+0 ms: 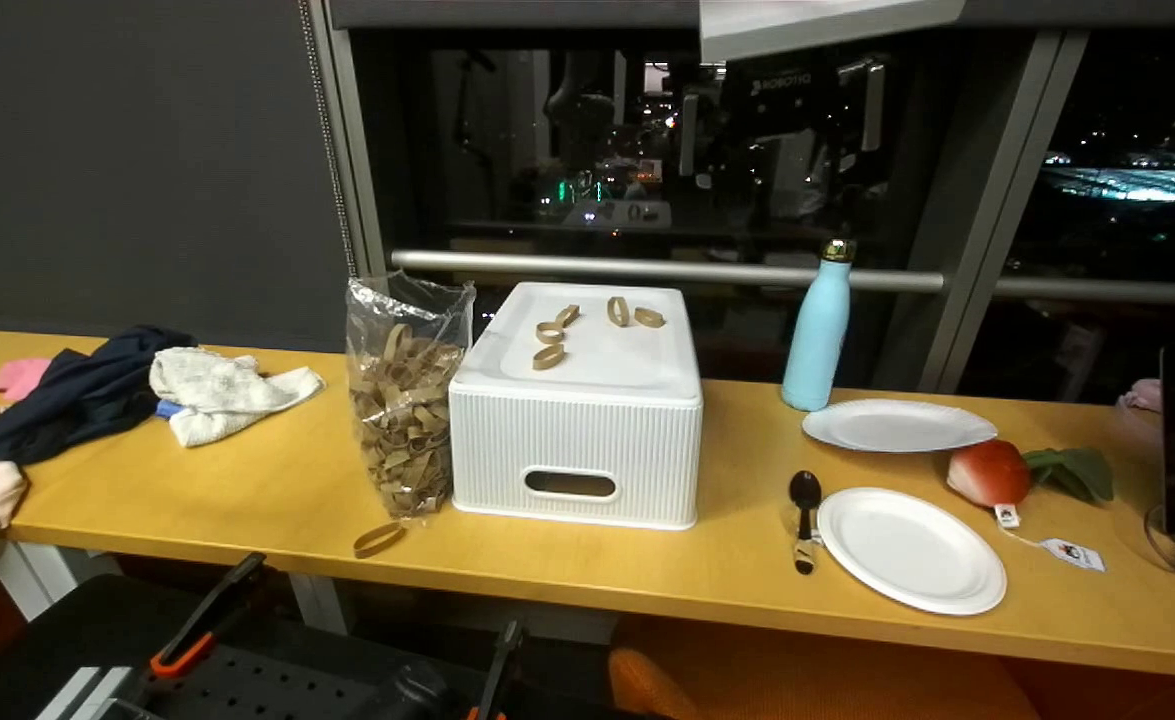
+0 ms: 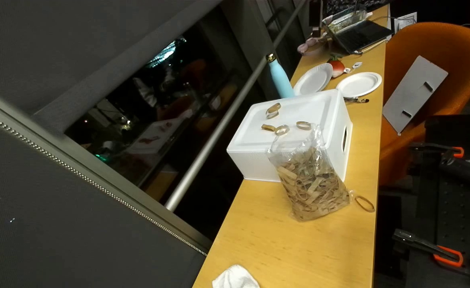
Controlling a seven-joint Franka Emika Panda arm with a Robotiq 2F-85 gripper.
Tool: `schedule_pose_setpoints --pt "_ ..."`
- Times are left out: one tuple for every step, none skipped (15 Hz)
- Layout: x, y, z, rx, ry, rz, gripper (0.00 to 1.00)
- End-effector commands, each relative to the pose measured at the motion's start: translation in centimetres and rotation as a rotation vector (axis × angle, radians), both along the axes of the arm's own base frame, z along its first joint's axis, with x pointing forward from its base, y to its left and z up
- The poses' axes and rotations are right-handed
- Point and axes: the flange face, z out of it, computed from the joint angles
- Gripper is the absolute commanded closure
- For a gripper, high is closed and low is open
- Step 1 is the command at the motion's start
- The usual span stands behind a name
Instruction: Put the rubber bands into the basket
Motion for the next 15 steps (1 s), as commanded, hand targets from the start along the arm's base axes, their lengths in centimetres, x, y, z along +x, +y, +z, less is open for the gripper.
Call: schedule_pose_setpoints --pt "5.5 1.0 -0.4 0.069 0.060 0.067 0.00" --pt "6.7 1.7 -0.5 0.075 0.076 0.083 0.00" --pt "7.9 2.3 -0.5 0.080 0.087 0.111 0.00" --pt "8.9 2.8 -0.4 0.084 0.101 0.127 0.00" --pt "9.9 3.2 -0.5 0.086 0.109 0.147 0.00" --pt "10.8 3.4 -0.7 0.091 0.116 0.179 0.00" --pt "11.7 3.5 -1.0 0.093 0.133 0.193 0.00" --pt "12.5 3.7 -1.6 0.096 0.153 0.204 0.00" --pt "13.3 3.8 -2.3 0.095 0.174 0.212 0.00" --pt "14.0 3.9 -3.1 0.093 0.193 0.215 0.00" --pt "14.6 4.1 -3.9 0.095 0.210 0.214 0.00" --pt "15.2 4.4 -4.7 0.093 0.219 0.218 0.00" --pt "15.8 4.7 -5.3 0.084 0.225 0.224 0.00" --pt "16.5 5.1 -5.9 0.072 0.230 0.232 0.00" --pt "17.1 5.4 -6.6 0.066 0.241 0.236 0.00"
